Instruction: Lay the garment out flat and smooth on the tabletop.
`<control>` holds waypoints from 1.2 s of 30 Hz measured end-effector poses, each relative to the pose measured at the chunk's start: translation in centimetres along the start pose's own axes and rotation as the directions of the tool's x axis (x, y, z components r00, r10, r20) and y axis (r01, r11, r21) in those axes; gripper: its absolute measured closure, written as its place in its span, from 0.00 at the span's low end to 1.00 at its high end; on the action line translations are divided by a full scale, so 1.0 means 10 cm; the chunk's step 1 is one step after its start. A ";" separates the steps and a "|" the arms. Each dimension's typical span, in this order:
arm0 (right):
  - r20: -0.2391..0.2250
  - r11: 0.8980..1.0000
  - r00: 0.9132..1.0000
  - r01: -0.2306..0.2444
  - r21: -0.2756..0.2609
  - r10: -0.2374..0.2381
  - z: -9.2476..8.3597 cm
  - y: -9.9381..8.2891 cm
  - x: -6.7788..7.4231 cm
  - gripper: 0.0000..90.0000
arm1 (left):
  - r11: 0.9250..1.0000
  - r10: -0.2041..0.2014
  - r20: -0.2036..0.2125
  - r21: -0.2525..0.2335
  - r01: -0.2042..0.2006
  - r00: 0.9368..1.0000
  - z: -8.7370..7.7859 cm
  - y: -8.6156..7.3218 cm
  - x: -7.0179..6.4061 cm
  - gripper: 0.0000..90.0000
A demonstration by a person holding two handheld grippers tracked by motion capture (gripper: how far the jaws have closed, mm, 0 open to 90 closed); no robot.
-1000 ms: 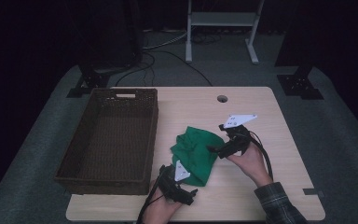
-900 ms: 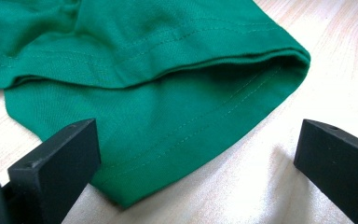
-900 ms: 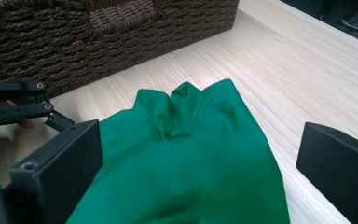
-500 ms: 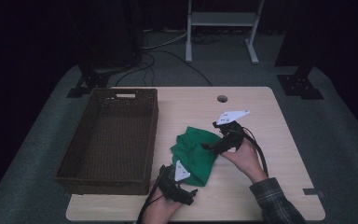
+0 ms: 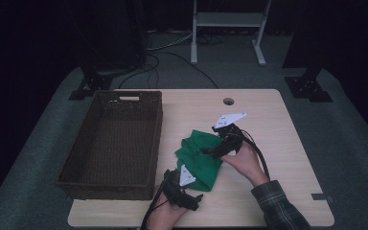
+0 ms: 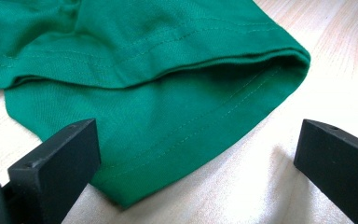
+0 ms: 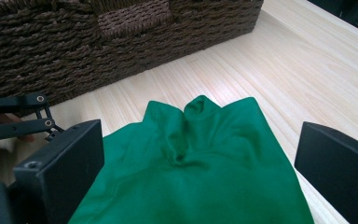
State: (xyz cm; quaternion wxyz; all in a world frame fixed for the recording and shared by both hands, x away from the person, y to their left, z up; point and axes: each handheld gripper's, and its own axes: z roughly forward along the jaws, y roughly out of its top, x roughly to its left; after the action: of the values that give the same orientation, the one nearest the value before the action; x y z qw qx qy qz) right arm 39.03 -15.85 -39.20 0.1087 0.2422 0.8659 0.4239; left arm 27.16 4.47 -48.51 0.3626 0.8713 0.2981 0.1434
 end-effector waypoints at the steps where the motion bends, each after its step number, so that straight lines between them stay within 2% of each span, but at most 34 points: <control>1: -0.001 1.000 1.000 0.000 0.001 0.000 0.01 0.00 0.00 0.00 | 1.000 0.000 -0.001 0.000 0.000 1.000 0.00 0.00 0.00 0.00; 9: -0.026 1.000 1.000 0.006 0.015 -0.006 0.09 0.02 0.01 0.04 | 1.000 0.001 -0.001 -0.001 -0.001 1.000 0.00 0.00 0.00 0.00; 20: -0.030 0.999 0.999 0.028 0.029 -0.027 0.14 0.13 0.04 0.05 | 1.000 0.001 -0.001 0.000 -0.001 1.000 0.00 0.00 0.00 0.00; 29: -0.054 0.998 0.998 0.032 0.054 -0.029 0.27 0.15 0.07 0.06 | 1.000 0.001 -0.001 -0.001 -0.001 1.000 0.00 0.00 0.00 0.00; 31: -0.068 0.998 0.997 0.033 0.059 -0.029 0.30 0.15 0.07 0.11 | 1.000 -0.002 -0.001 -0.002 0.002 1.000 0.00 0.00 0.00 0.00; 36: -0.078 0.996 0.997 0.036 0.083 -0.030 0.40 0.14 0.07 0.11 | 1.000 -0.001 0.000 0.000 0.001 1.000 0.00 0.00 0.00 0.00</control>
State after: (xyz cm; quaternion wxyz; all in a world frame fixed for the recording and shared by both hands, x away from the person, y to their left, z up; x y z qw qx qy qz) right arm 40.45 -11.97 -40.56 0.0720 0.2159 0.8905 0.3939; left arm 27.15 4.47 -48.51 0.3628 0.8711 0.2984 0.1433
